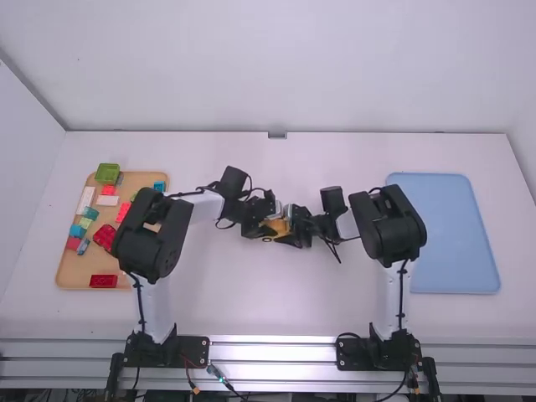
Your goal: Assemble lego blocks to make yellow taxi
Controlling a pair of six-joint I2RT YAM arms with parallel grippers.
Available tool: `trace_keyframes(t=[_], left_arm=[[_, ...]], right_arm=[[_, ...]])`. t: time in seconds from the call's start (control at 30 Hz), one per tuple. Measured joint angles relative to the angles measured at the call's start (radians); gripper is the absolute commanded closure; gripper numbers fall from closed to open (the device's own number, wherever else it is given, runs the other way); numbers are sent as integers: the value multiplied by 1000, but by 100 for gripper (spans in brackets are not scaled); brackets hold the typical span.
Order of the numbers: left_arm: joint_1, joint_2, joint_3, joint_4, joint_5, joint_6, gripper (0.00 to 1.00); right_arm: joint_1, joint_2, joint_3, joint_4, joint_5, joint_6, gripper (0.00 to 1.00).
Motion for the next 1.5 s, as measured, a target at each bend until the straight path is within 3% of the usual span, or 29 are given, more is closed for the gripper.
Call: trace_keyframes(t=[0.23,0.33,0.4,0.73,0.93,1.03,1.23,1.43,1.5], left_arm=[[8,0,0,-14,5,29,30],[19,0,0,-24,-2,32,16],[32,-2,0,-34,-8,31,1],[182,-136,-1,-35,56,45,1],[302,-144,-1,5,166,43,1],[319,-144,-12,81,180,16,1],[293,-144,-76,226,155,-66,1],[287,-144,-132,367,142,-137,1],[287,-144,-146,391,137,-152,1]], right_arm=[[-6,0,0,-1,-2,8,45],[-6,0,0,-1,-2,7,45],[-6,0,0,0,-2,8,45],[-6,0,0,8,-2,12,42],[-15,0,0,203,-3,150,42],[-54,0,0,284,-3,264,42],[-189,-34,0,238,14,392,43],[-379,-182,1,-17,119,417,43],[-432,-232,1,-110,180,407,48]])
